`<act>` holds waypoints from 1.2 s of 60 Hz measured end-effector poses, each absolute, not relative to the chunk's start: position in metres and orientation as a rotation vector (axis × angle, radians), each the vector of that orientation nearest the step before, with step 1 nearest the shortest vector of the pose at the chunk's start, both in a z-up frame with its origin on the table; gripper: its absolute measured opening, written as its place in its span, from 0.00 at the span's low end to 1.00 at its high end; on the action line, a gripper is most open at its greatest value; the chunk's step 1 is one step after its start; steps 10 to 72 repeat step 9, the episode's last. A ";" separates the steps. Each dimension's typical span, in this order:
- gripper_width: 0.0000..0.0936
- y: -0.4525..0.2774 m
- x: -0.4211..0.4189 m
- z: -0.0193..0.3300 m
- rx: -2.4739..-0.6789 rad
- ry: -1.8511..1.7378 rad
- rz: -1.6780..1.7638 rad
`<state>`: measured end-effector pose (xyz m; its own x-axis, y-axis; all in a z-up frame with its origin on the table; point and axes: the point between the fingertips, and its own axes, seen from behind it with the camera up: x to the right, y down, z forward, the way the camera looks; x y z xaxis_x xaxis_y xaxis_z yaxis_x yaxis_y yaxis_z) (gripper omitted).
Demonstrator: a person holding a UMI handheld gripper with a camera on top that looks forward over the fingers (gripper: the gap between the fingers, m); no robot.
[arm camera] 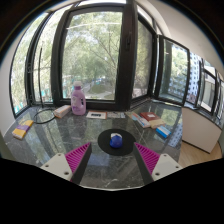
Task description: Arrange mouse
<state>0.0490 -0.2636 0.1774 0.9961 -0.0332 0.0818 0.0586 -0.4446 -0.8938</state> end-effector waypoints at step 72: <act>0.92 -0.273 0.048 0.182 -2.018 -0.021 -0.117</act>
